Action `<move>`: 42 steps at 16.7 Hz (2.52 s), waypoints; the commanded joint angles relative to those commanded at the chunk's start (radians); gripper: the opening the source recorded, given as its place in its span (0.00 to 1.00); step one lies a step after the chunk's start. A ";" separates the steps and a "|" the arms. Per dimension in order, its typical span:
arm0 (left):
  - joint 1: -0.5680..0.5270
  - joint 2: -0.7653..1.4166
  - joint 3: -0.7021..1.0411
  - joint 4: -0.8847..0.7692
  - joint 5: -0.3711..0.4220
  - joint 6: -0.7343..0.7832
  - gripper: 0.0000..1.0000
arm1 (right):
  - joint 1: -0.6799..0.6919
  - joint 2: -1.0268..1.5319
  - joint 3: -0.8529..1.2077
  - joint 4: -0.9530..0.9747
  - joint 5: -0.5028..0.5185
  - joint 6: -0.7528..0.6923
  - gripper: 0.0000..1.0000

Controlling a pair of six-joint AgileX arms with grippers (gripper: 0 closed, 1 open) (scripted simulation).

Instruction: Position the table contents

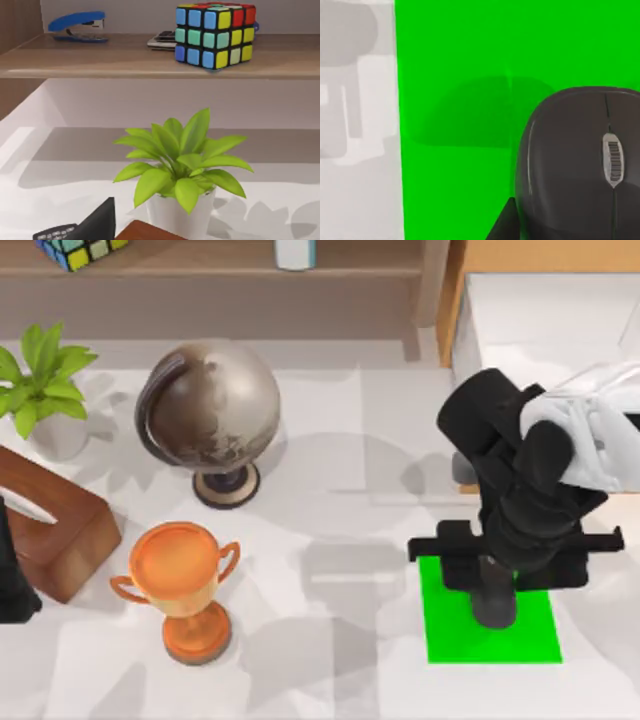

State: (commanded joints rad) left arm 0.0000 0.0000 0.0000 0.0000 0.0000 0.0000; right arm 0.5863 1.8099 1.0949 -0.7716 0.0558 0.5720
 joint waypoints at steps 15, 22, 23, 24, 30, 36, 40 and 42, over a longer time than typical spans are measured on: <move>0.000 0.000 0.000 0.000 0.000 0.000 1.00 | 0.000 0.000 0.000 0.000 0.000 0.000 1.00; 0.000 0.000 0.000 0.000 0.000 0.000 1.00 | 0.020 -0.025 -0.026 0.150 -0.012 -0.123 1.00; 0.000 0.000 0.000 0.000 0.000 0.000 1.00 | 0.028 -0.032 -0.040 0.212 -0.016 -0.171 1.00; 0.000 0.000 0.000 0.000 0.000 0.000 1.00 | 0.036 -0.038 -0.057 0.283 -0.019 -0.226 1.00; 0.000 0.000 0.000 0.000 0.000 0.000 1.00 | 0.086 -0.065 -0.212 0.839 -0.020 -0.658 1.00; 0.000 0.000 0.000 0.000 0.000 0.000 1.00 | 0.065 -0.055 -0.431 1.488 0.041 -1.192 1.00; 0.000 0.000 0.000 0.000 0.000 0.000 1.00 | -0.005 -0.016 -0.596 1.893 0.116 -1.540 1.00; 0.000 0.000 0.000 0.000 0.000 0.000 1.00 | -0.049 0.017 -0.678 2.070 0.160 -1.698 1.00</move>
State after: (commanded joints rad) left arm 0.0000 0.0000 0.0000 0.0000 0.0000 0.0000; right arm 0.5371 1.8268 0.4167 1.2982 0.2160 -1.1255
